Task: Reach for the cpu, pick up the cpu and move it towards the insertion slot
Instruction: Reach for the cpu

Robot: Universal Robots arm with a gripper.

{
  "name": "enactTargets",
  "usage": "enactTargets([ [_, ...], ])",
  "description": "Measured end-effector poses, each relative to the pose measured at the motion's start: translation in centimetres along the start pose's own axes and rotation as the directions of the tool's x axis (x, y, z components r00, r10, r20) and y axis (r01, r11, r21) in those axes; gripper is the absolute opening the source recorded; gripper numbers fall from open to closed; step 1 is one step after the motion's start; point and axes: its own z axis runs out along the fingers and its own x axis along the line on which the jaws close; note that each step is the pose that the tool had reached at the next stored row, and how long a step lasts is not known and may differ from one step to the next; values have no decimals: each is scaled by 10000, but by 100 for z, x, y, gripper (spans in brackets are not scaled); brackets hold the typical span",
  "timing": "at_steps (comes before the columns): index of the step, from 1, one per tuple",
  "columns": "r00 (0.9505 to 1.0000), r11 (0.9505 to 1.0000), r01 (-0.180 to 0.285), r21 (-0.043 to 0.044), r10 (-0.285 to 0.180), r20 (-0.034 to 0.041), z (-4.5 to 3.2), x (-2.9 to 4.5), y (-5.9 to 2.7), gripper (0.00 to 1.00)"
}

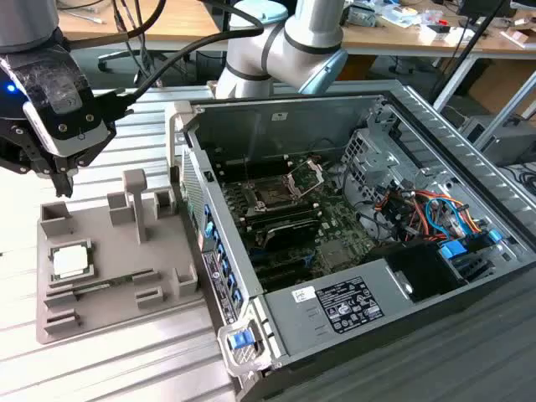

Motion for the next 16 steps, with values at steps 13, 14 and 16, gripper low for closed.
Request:
enactTargets([
  [13, 10000, 10000, 0, 0, 0, 0, 39, 0, -2, 11],
  [14, 10000, 10000, 0, 0, 0, 0, 40, 0, -2, 11],
  [16, 10000, 10000, 0, 0, 0, 0, 44, 0, -2, 11],
])
